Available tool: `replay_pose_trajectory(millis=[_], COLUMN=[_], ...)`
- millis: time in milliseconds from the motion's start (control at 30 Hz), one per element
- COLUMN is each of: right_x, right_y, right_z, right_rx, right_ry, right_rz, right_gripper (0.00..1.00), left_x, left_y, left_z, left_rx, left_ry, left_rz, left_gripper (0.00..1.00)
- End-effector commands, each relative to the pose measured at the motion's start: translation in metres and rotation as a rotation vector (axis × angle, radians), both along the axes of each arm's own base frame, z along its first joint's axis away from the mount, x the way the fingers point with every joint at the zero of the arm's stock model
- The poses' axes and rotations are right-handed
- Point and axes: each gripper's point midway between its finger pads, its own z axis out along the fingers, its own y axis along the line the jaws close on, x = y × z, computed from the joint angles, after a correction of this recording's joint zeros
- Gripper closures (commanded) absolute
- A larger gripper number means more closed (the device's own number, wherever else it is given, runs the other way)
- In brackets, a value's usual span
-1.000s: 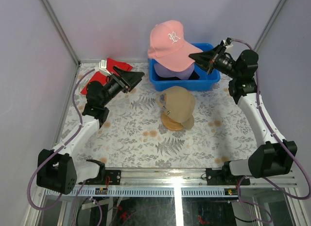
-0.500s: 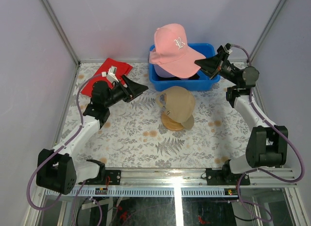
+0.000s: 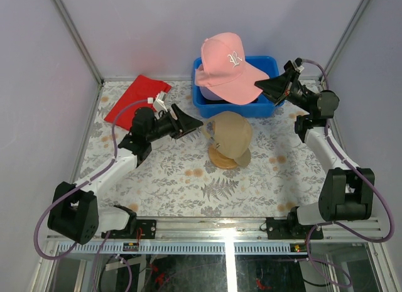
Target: Stack the hats
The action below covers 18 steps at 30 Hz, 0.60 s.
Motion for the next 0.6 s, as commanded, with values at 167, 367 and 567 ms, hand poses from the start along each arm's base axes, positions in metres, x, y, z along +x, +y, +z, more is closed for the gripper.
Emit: replay_pose_trajectory(millis=[167,367,567], right_x=[-0.024,-0.024,-0.024], right_y=[-0.004,-0.004,-0.003], right_z=[0.022,0.020,0.016], right_rx=[0.041,0.035,0.023], right_ry=[0.045,0.046,0.048], right_rz=[0.058,0.058,0.057], right_gripper=[1.00,1.00,1.00], left_x=[0.007,0.010,0.014], left_y=[-0.010,-0.019,-0.022], left_z=[-0.014,-0.024,-0.027], left_rx=[0.015,0.014,0.005], left_ry=[0.007,0.038,0.054], left_rz=[-0.002,-0.006,0.013], left_gripper=[0.40,0.41,0.46])
